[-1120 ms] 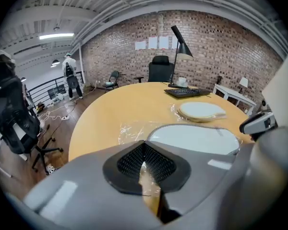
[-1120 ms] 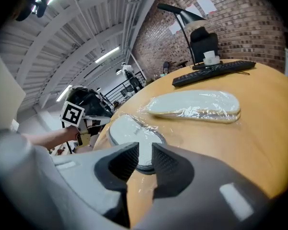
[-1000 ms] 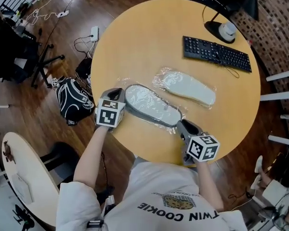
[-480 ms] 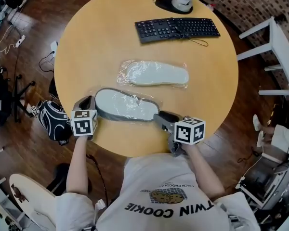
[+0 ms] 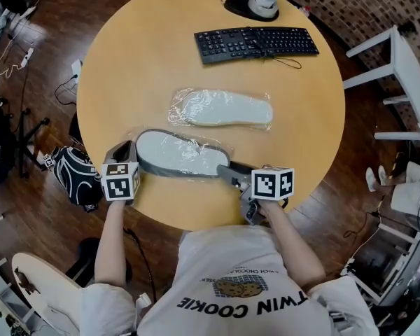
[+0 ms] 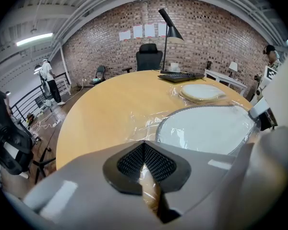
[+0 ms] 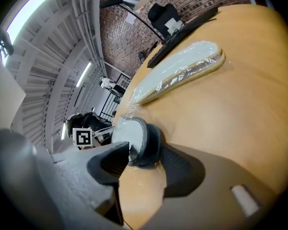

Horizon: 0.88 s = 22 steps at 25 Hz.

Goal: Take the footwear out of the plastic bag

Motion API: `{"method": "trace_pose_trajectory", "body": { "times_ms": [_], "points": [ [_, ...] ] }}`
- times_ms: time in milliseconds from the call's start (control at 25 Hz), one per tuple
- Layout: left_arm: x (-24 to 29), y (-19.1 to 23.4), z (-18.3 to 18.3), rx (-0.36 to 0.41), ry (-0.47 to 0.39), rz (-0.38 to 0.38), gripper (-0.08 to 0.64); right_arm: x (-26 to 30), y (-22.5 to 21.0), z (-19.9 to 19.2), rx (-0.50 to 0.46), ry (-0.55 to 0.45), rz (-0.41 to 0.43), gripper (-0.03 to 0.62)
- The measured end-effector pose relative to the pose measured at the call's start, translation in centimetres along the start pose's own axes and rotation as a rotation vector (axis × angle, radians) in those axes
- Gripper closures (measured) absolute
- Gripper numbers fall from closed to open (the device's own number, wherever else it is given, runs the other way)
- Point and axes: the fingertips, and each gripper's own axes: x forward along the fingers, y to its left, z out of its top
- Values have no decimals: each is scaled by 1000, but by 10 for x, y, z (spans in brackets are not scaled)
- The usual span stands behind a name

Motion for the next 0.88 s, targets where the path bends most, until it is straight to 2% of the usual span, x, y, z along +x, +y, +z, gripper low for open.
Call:
{"method": "trace_pose_trajectory", "body": {
  "times_ms": [160,240,280,400,480,560,880],
  "points": [
    [0,3,0,3,-3,10,560,0,-6,1,18,-1,10,404],
    [1,3,1,4,-5,16,558,-4,-7,4,17,-30,17,478],
    [1,3,1,2,-5,17,558,-7,-5,6,25,-52,39,490],
    [1,2,1,-13,-5,15,560,-14,10,14,62,-98,194,506],
    [1,2,0,-14,-6,18,560,-15,22,16,72,-94,311,506],
    [1,1,1,-11,-9,24,560,-12,29,16,92,-80,377,506],
    [0,2,0,-11,-10,31,558,-13,20,14,108,-87,342,520]
  ]
}}
